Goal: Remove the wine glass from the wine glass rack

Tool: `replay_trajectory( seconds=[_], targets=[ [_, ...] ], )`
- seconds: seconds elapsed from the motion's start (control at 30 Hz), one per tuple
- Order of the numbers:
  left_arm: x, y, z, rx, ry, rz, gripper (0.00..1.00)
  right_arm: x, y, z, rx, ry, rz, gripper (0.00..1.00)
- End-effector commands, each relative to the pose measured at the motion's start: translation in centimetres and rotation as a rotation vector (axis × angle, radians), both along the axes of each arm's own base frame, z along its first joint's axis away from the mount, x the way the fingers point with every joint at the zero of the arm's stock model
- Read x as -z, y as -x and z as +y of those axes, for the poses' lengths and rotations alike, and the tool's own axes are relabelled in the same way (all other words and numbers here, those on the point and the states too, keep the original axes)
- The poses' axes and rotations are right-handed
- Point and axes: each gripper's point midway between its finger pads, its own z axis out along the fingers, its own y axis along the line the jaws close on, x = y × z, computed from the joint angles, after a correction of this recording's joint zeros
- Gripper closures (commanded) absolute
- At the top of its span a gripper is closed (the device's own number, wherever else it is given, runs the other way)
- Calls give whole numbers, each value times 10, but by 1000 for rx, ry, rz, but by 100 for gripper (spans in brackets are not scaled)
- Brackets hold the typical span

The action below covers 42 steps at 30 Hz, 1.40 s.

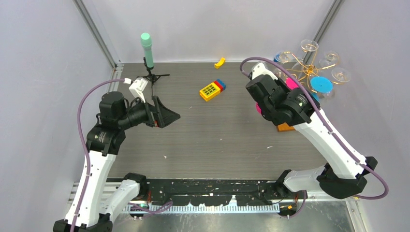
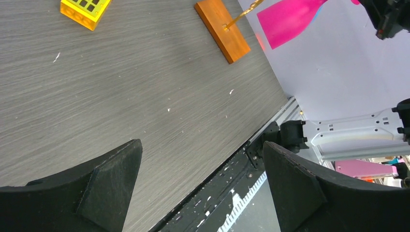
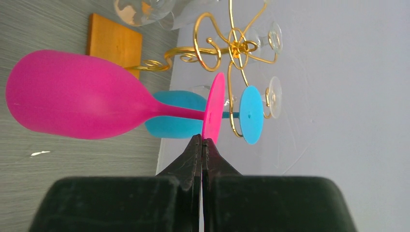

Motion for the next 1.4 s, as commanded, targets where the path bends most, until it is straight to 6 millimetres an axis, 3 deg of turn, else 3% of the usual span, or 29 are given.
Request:
replay_trajectory(
  seconds=[0.0, 0.13, 0.3, 0.53, 0.6, 0.7, 0.83, 1.2, 1.37],
  targets=[
    [-8, -9, 5, -28, -34, -27, 2, -7, 5, 17, -47, -91, -26, 100],
    [-7, -12, 6, -41, -37, -15, 2, -3, 7, 39, -114, -154, -20, 100],
    [-6, -11, 2, -42, 11, 4, 2, 6, 4, 85, -227, -304, -23, 100],
    [-5, -19, 32, -340, 110, 10, 2, 9, -9, 158, -330, -650, -105, 100],
    [-9, -16, 32, -348, 164, -14, 2, 17, -10, 173, -339, -723, -107, 100],
    [-6, -13, 28, -341, 217, 9, 2, 13, -13, 193, -326, -901, -151, 100],
    [4, -13, 15, -288, 268, 93, 2, 16, -3, 224, -384, -1121, -106, 100],
    [-4, -9, -4, -182, 367, 175, 1, 27, 16, 259, -437, -1353, 7, 100],
    [-6, -6, -11, -154, 407, 249, 14, 31, 19, 269, -453, -1386, 43, 100]
  ],
)
